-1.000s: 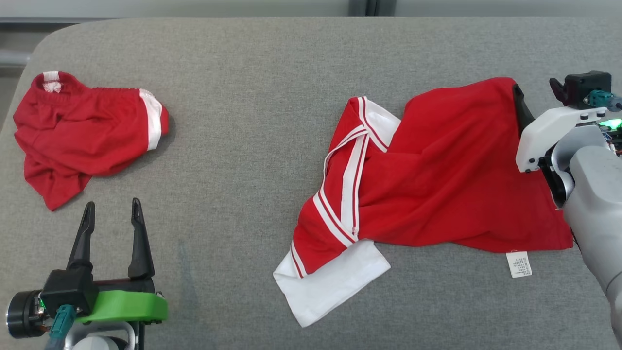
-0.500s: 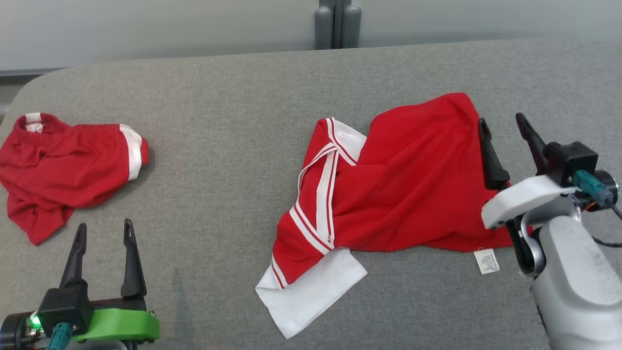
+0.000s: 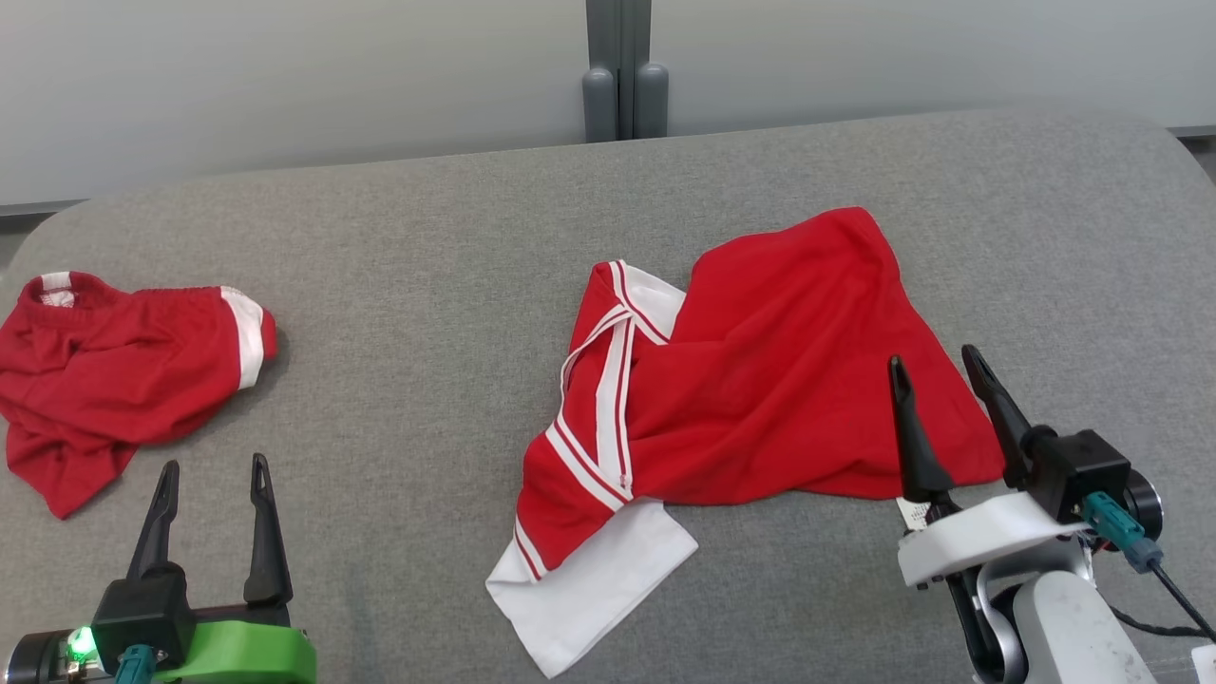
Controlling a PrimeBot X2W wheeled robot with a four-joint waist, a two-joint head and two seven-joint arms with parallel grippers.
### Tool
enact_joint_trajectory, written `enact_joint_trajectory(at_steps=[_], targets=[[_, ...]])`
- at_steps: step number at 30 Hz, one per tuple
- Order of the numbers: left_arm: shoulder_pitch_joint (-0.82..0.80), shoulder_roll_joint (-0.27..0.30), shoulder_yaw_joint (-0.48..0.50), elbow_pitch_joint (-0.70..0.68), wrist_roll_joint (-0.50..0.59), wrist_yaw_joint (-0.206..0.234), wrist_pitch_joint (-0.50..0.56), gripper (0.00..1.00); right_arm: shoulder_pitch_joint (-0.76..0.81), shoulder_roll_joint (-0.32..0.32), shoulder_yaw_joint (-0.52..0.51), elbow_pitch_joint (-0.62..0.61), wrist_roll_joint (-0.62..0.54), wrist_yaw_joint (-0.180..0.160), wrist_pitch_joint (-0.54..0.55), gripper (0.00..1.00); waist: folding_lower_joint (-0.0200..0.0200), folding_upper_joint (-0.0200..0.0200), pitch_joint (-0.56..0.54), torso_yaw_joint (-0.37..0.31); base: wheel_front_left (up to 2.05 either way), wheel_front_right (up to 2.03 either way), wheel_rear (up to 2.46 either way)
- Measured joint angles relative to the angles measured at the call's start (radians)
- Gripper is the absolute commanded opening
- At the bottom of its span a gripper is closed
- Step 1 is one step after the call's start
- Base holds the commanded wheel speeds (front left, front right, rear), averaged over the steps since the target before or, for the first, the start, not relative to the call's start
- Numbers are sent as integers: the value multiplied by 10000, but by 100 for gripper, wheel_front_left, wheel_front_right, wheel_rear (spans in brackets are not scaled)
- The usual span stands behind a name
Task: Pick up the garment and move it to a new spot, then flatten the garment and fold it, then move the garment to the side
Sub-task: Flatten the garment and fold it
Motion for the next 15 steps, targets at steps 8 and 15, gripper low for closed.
enact_joint_trajectory(at_steps=[8,15], targets=[[160,8,-21,42,31,84,0,100,1021,159,61,-299,-211,0,0,100,0,0,-179,115,0,0,0],[199,17,-61,61,31,144,0,100,1133,184,196,-161,-267,0,0,100,0,0,-204,148,0,0,0]])
